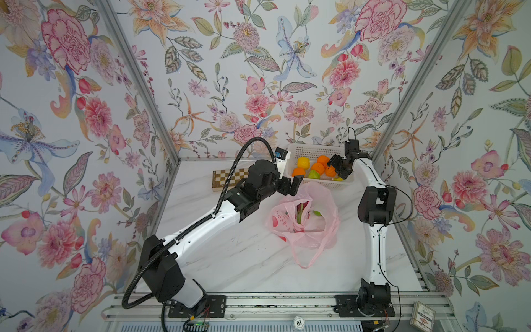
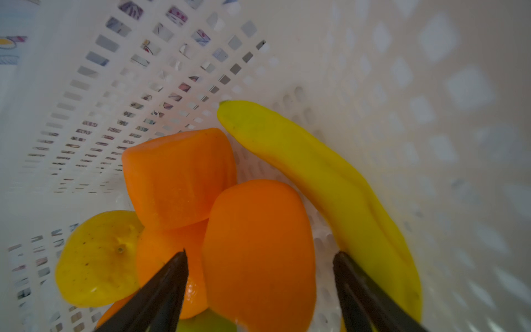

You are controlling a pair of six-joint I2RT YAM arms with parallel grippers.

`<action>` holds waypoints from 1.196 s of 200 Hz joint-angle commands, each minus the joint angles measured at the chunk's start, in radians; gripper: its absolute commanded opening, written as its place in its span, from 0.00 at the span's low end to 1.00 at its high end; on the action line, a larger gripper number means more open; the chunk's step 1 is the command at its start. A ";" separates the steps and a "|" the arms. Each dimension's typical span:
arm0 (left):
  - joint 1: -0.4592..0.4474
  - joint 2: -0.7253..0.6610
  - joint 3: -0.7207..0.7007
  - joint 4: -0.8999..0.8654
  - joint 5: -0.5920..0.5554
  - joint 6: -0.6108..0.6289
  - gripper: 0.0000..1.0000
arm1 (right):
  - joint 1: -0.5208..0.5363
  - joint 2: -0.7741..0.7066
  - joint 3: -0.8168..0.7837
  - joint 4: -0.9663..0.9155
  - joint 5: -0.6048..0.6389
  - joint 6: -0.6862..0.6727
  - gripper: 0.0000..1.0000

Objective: Untie the knot of the plastic bag and take out the fruit
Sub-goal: Place the fruit in the basket.

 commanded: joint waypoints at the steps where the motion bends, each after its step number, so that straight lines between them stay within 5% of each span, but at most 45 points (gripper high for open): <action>1: 0.008 0.003 0.026 -0.110 -0.048 -0.104 0.93 | -0.004 -0.170 -0.050 -0.037 0.080 -0.029 0.89; 36: -0.008 -0.006 -0.008 -0.160 -0.020 -0.246 0.76 | -0.003 -0.405 -0.238 -0.017 0.100 -0.097 0.91; 103: -0.083 0.001 -0.091 -0.247 -0.055 -0.535 0.56 | 0.029 -0.959 -0.788 0.086 -0.079 -0.115 0.92; 168: -0.126 0.113 -0.136 -0.247 0.011 -0.769 0.61 | 0.216 -1.376 -1.121 0.057 -0.050 -0.030 0.91; 239: -0.121 0.237 -0.136 -0.117 0.028 -0.774 0.74 | 0.394 -1.503 -1.238 -0.011 0.028 0.039 0.91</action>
